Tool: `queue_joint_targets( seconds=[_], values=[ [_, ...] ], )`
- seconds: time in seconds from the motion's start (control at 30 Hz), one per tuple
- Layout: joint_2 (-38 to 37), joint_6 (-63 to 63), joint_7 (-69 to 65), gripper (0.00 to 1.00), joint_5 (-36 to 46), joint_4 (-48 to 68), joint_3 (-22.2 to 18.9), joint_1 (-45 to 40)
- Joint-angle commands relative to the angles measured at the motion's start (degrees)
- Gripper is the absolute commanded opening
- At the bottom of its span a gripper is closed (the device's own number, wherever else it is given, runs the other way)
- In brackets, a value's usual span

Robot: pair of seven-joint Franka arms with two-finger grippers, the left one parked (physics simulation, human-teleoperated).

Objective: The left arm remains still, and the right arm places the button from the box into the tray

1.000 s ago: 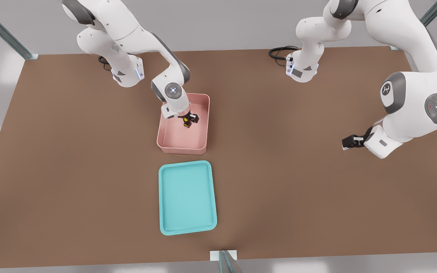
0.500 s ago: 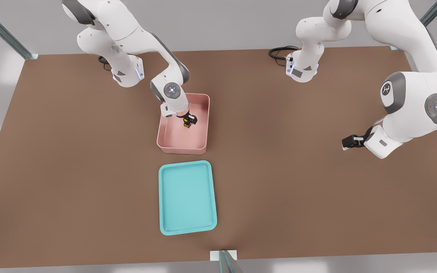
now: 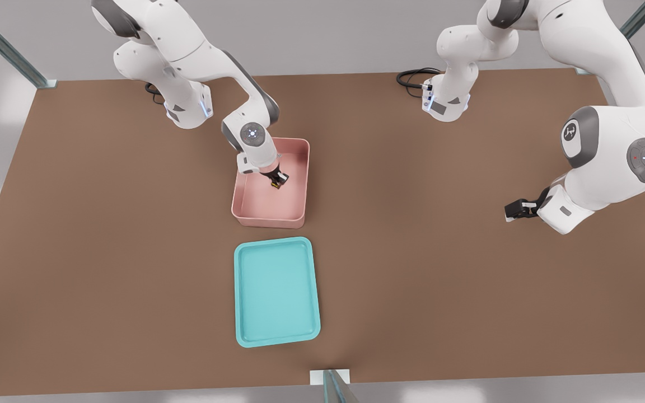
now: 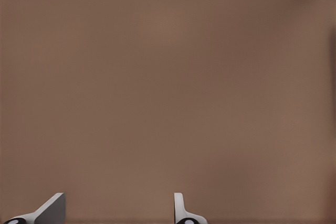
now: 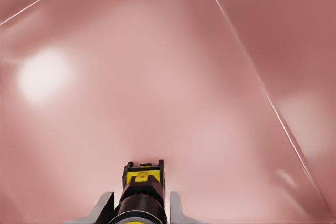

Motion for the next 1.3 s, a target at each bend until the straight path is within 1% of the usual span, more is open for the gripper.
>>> queue_joint_targets(
  seconds=[0.0,0.07,0.23,0.33,0.4,0.43,0.5,0.53,0.6,0.77,0.93,1.07,1.27],
  values=[
    [0.0,0.2,3.6,0.52,0.0,0.0,0.0,0.0],
    [-0.1,0.2,3.7,0.47,0.0,0.0,-0.1,0.0],
    [-2.3,-0.4,4.0,0.46,0.0,0.1,-0.1,0.0],
    [-6.0,-4.1,4.6,0.44,0.0,1.1,-0.3,0.0],
    [-8.5,-7.5,4.3,0.44,-0.2,3.7,-1.7,0.0],
    [-9.1,-11.9,4.2,0.44,-0.9,7.7,-2.8,-0.1],
    [-8.8,-18.1,3.7,0.44,-3.1,14.0,-4.7,-0.6],
    [-8.0,-20.3,3.7,0.44,-4.2,16.7,-4.8,-1.5],
    [-4.7,-25.3,3.2,0.44,-4.9,24.3,-5.0,-4.3],
    [8.9,-36.5,3.3,0.44,-7.0,46.7,-5.1,-8.6],
    [21.4,-41.5,3.3,0.44,-8.2,63.0,-5.1,-10.3],
    [31.8,-40.3,1.1,0.44,-8.2,70.3,-5.3,-10.5],
    [36.9,-36.3,0.6,0.45,-8.2,70.9,-5.4,-11.0]
  ],
)
